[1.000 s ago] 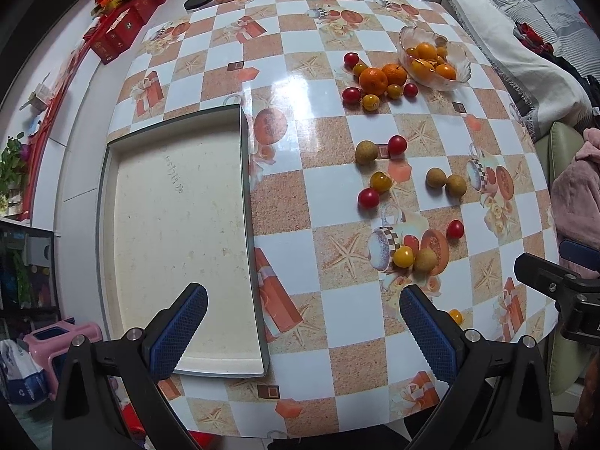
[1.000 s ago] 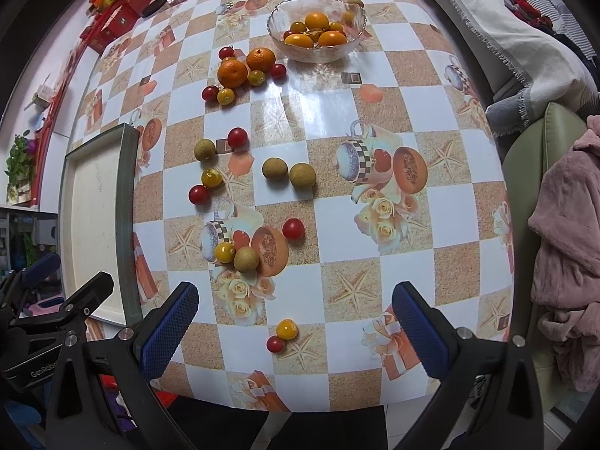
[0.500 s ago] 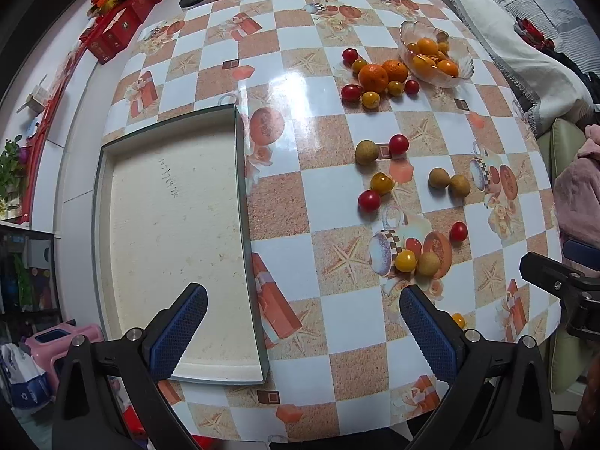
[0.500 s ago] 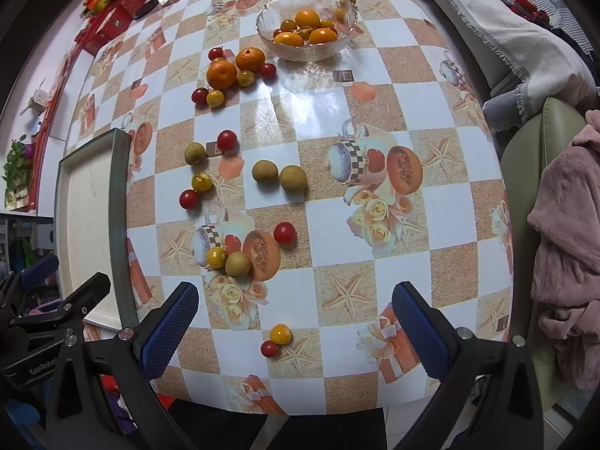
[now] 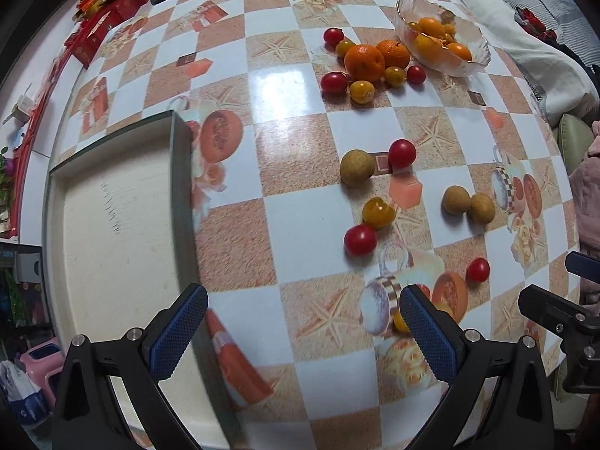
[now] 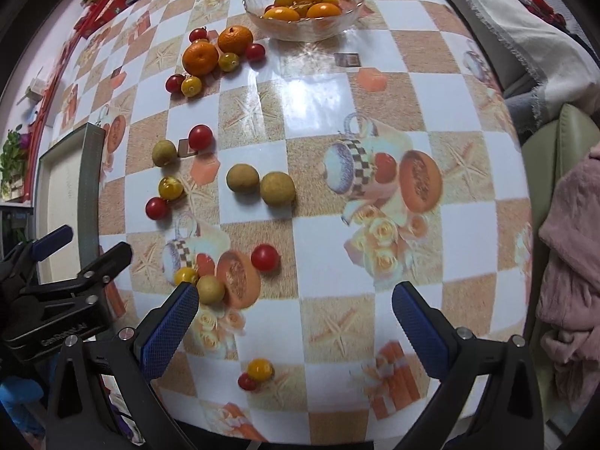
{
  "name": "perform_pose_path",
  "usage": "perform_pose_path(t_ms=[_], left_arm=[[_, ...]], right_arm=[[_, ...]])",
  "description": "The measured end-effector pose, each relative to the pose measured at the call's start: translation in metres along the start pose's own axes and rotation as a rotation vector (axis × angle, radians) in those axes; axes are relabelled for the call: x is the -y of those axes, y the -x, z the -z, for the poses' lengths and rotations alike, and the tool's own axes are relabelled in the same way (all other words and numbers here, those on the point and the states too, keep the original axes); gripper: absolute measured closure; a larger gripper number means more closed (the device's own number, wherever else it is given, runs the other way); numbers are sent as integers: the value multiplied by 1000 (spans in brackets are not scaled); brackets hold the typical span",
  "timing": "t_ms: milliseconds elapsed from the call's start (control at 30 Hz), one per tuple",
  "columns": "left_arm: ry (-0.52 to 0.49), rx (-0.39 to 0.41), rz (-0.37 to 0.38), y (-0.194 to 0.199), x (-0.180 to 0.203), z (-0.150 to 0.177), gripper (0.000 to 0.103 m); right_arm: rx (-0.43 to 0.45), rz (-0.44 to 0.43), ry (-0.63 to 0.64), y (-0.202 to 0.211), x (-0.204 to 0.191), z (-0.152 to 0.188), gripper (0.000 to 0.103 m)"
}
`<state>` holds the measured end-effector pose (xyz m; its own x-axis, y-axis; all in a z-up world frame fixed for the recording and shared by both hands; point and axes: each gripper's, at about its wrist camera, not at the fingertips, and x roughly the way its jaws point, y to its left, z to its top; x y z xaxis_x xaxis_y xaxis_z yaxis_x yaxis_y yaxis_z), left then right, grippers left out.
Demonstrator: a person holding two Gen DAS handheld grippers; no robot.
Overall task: Organize fruits
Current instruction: 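Grasp a red cherry tomato with the left tool while the right tool reaches toward brown fruits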
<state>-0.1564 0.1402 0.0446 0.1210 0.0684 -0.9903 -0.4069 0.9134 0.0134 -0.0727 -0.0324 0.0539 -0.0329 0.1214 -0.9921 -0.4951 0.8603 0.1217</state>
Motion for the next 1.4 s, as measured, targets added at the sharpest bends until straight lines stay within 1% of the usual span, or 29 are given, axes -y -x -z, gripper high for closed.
perform_pose_path(t_ms=[67, 167, 233, 267, 300, 367, 400, 500, 533, 600, 633, 667, 700, 733, 767, 800, 833, 867, 900, 967, 1033, 1167, 1233, 1333, 1367, 1400], left_arm=[[-6, 3, -1, -7, 3, -3, 0], [-14, 6, -2, -16, 8, -7, 7], [-18, 6, -6, -23, 11, -9, 7], [-19, 10, -6, -25, 13, -9, 8], [-19, 13, -1, -27, 13, -9, 13], [-21, 11, 3, -31, 15, -9, 24], [-20, -4, 7, -35, 15, -9, 24], [-13, -15, 4, -42, 14, -7, 24], [-10, -13, 1, -44, 14, -7, 26], [-1, -3, 15, -43, 14, -6, 31], [-2, -1, 9, -44, 17, -7, 31], [-4, 2, 11, -44, 18, -7, 35], [-4, 8, 15, -43, 19, -7, 40], [-8, 14, 17, -42, 22, -7, 44], [-18, 22, 22, -40, 24, -7, 54], [-24, 25, 31, -39, 28, -9, 66], [-32, 30, 40, -37, 31, -9, 71], [-37, 32, 41, -36, 33, -8, 80], [-36, 33, 43, -36, 34, -10, 80], [-12, 31, 79, -32, 32, -7, 80], [3, 43, 97, -24, 26, 0, 80], [37, 76, 122, -4, 15, 10, 80], [46, 83, 126, 2, 4, 8, 80], [58, 89, 127, 12, -5, 21, 80], [59, 89, 122, 13, -8, 22, 80], [59, 89, 119, 14, -12, 24, 80]], right_arm=[[-1, 2, 12, -8, 0, -7, 0], [6, -10, 31, -16, -1, -17, 3], [10, -11, 50, -22, -2, -23, 5], [10, -13, 60, -24, -2, -26, 10], [6, -19, 68, -28, -3, -29, 19], [-12, -38, 81, -36, -4, -33, 28], [-21, -44, 87, -41, -5, -35, 30], [-18, -38, 109, -48, -9, -39, 32], [-16, -35, 114, -49, -11, -40, 34], [-14, -37, 119, -52, -15, -41, 40], [-6, -31, 125, -52, -17, -41, 42], [-1, -29, 134, -51, -17, -40, 51], [2, -28, 143, -52, -21, -40, 62], [3, -26, 149, -52, -23, -40, 67], [4, -26, 152, -52, -26, -39, 77], [3, -29, 152, -52, -26, -38, 79], [5, -39, 145, -51, -25, -38, 79], [3, -45, 136, -50, -23, -37, 79], [2, -54, 123, -49, -21, -37, 79], [-1, -85, 91, -46, -16, -36, 79], [2, -106, 64, -41, -7, -33, 79], [15, -126, 60, -27, 4, -25, 80], [24, -121, 76, -20, 2, -23, 80], [23, -82, 85, -22, -7, -26, 80], [30, -63, 81, -22, -1, -24, 79], [36, -45, 72, -23, 5, -23, 75]])
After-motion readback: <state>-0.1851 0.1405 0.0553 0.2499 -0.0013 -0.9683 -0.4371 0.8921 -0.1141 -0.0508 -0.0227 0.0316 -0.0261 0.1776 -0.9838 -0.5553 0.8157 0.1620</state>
